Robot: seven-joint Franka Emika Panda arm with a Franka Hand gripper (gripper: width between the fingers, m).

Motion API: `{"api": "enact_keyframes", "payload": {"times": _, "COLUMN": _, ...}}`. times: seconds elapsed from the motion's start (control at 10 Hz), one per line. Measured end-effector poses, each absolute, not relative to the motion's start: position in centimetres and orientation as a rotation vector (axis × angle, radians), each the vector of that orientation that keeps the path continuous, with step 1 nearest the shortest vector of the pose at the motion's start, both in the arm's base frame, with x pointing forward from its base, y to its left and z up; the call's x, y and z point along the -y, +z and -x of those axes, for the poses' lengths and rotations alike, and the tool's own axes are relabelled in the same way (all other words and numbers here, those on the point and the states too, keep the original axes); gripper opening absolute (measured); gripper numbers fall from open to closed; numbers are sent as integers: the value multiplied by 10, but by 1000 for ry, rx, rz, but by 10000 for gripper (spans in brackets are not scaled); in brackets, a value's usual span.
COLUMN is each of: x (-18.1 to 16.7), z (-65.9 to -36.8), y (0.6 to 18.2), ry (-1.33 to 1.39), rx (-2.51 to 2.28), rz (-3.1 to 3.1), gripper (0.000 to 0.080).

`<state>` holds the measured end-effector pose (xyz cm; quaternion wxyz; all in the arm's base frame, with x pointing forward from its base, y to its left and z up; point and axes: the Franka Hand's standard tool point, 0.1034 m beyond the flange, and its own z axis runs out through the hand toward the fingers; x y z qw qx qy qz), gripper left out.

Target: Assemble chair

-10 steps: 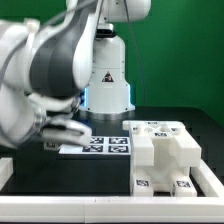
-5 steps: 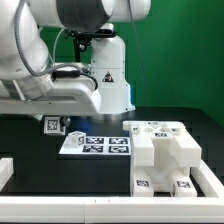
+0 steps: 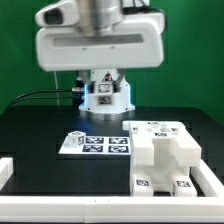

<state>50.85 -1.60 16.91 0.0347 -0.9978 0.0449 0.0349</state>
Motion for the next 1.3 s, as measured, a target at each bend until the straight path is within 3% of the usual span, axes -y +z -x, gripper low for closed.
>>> {"api": "enact_keyframes", "payload": {"times": 0.4, "x": 19, "z": -515, "y": 166, "ry": -287, "rx": -157, "rz": 3089, "gripper": 284}}
{"api": "enact_keyframes", "payload": {"times": 0.7, "x": -33, "z": -543, "y": 174, "ry": -663, "rx": -190, "rz": 3030, "gripper": 284}}
{"api": "enact_keyframes", "payload": {"times": 0.9, "x": -92, "z": -543, "y": 168, "ry": -932, "rx": -301, "rz": 2889, "gripper": 284}}
{"api": "enact_keyframes", "payload": {"times": 1.2, "x": -94, "z": -539, "y": 160, "ry": -925, "rx": -299, "rz": 2909, "gripper": 284}}
{"api": "enact_keyframes", "payload": {"times": 1.3, "x": -105, "z": -533, "y": 151, "ry": -901, "rx": -310, "rz": 2918, "gripper": 284}}
